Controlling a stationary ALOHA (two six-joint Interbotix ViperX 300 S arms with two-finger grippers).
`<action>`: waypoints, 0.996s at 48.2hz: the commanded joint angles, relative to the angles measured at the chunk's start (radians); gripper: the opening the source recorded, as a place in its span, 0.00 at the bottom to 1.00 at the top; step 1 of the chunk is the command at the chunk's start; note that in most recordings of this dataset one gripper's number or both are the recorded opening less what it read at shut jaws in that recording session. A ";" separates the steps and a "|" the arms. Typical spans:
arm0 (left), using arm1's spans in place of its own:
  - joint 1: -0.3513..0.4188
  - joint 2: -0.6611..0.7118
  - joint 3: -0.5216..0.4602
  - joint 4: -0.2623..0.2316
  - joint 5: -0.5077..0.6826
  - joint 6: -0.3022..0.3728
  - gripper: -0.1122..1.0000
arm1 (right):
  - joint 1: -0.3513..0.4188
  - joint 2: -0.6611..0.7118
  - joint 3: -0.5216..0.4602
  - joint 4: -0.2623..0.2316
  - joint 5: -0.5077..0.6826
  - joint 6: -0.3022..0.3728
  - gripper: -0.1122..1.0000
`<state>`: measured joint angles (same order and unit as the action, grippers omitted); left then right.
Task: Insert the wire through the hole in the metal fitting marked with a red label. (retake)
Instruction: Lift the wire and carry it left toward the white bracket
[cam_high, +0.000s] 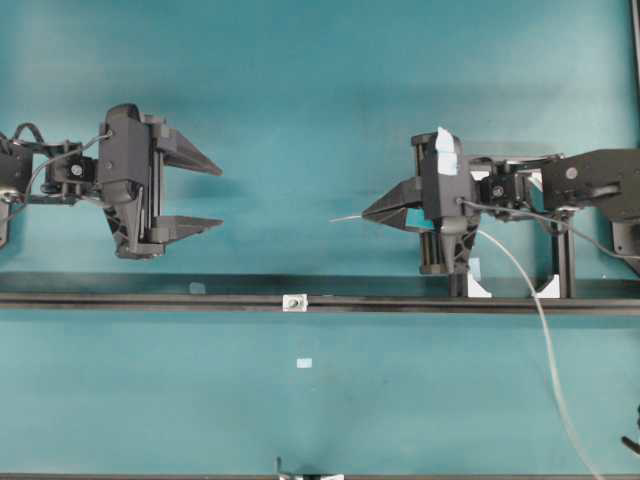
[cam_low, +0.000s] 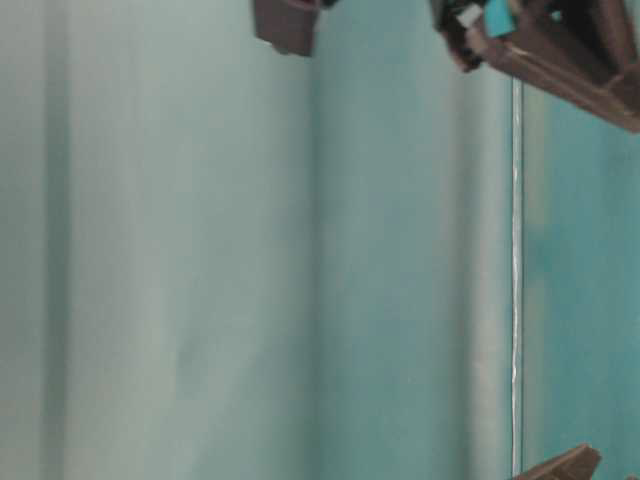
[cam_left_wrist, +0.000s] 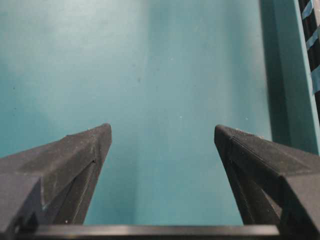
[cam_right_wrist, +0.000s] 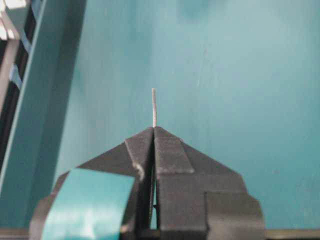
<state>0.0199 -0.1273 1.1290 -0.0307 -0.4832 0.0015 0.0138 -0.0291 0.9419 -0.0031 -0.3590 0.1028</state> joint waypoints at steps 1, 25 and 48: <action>0.003 -0.014 -0.017 -0.002 -0.008 0.002 0.61 | -0.006 -0.049 -0.009 -0.002 0.003 -0.002 0.11; 0.002 -0.074 -0.021 -0.002 -0.008 -0.008 0.61 | -0.029 -0.207 -0.005 -0.012 0.081 -0.003 0.11; -0.051 -0.002 -0.003 -0.008 -0.178 -0.008 0.61 | 0.000 -0.229 0.072 0.023 -0.052 0.008 0.11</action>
<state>-0.0107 -0.1411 1.1275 -0.0337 -0.5921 -0.0046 -0.0031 -0.2408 1.0109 0.0077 -0.3697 0.1089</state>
